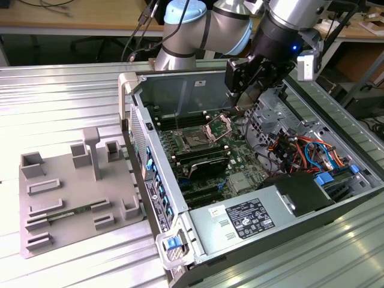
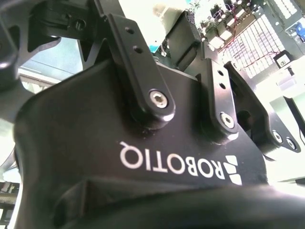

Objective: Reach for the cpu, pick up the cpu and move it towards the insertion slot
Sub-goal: 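Pick up the cpu and move it towards the insertion slot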

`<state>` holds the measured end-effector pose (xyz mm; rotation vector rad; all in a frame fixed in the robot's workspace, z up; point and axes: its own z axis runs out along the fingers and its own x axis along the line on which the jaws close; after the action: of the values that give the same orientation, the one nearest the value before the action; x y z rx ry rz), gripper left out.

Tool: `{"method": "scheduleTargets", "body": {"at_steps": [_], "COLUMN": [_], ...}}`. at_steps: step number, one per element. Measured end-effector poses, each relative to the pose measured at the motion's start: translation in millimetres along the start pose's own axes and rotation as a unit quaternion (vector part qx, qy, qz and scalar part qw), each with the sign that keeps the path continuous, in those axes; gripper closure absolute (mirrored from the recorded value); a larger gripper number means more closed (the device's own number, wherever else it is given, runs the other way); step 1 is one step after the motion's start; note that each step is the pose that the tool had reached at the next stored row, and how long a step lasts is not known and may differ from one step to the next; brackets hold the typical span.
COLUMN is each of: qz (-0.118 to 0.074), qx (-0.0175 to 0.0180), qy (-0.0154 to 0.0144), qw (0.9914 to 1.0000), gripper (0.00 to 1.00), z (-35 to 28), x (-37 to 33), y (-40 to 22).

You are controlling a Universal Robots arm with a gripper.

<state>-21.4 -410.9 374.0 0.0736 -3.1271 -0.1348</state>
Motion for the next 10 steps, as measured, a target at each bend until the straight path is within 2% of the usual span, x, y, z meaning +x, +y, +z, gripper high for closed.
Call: {"method": "scheduleTargets", "body": {"at_steps": [10], "qz": [0.0], "qx": [0.0], "qy": [0.0], "qw": [1.0], "gripper": [0.45], "z": [1.5], "x": [-0.1], "y": [1.3]}}
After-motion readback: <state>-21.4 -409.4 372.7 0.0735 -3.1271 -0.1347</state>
